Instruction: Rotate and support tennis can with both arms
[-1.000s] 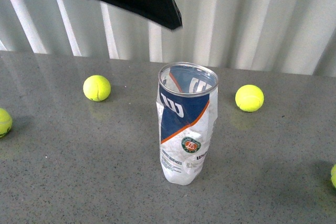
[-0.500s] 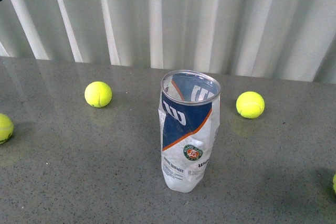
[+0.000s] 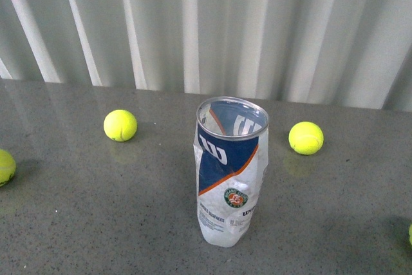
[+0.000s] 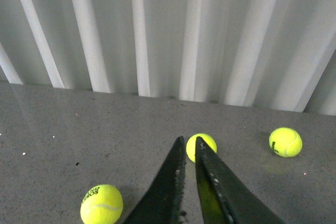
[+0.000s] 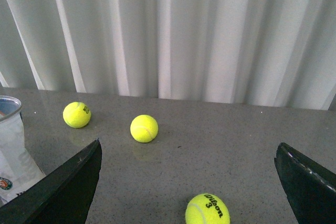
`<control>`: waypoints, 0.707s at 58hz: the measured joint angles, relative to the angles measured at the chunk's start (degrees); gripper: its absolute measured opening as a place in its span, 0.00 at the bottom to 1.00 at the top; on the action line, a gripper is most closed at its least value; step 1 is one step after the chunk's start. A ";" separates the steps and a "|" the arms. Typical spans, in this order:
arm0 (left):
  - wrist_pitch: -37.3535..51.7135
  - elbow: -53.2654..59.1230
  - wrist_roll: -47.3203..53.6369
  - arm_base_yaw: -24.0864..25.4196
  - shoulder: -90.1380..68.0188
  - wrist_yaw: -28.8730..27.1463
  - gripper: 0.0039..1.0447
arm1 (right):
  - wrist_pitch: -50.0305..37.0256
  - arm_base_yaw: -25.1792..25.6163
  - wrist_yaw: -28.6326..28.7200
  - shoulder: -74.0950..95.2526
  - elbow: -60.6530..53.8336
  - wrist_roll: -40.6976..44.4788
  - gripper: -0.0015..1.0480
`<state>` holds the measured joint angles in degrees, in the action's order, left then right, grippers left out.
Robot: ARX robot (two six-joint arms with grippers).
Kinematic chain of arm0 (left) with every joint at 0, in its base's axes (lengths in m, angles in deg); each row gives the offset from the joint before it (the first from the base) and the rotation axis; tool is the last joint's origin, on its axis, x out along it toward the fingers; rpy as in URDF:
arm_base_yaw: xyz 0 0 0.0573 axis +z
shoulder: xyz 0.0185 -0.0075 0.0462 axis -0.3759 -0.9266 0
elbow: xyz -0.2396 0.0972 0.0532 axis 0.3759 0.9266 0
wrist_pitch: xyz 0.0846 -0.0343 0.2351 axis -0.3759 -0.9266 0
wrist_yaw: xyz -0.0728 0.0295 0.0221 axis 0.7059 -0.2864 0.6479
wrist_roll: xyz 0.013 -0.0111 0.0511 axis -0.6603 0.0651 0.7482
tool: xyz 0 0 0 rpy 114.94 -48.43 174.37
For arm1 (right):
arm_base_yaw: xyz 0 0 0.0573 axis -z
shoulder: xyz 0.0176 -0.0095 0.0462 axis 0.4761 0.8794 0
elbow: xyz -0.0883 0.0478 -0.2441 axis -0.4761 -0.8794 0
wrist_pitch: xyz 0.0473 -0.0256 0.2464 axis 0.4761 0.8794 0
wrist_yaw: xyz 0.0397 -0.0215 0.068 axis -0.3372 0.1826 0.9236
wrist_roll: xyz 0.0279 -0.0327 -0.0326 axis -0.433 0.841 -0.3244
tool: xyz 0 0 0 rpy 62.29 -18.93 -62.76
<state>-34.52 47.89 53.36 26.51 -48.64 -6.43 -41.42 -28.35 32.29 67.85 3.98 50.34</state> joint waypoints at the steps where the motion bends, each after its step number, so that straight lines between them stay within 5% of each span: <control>1: 0.07 0.42 -0.02 -0.07 0.33 -0.07 0.06 | 0.00 0.00 0.00 0.00 0.00 0.00 0.93; 10: 0.20 5.46 -0.68 -3.32 5.46 -4.24 0.03 | 0.00 0.00 0.00 0.00 0.00 0.00 0.93; 41: -7.63 14.97 -0.68 -4.42 22.91 -4.35 0.03 | 0.00 0.00 0.00 0.00 0.00 0.00 0.93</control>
<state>-42.15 62.86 52.68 22.09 -25.73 -10.78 -41.42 -28.35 32.29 67.85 3.98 50.34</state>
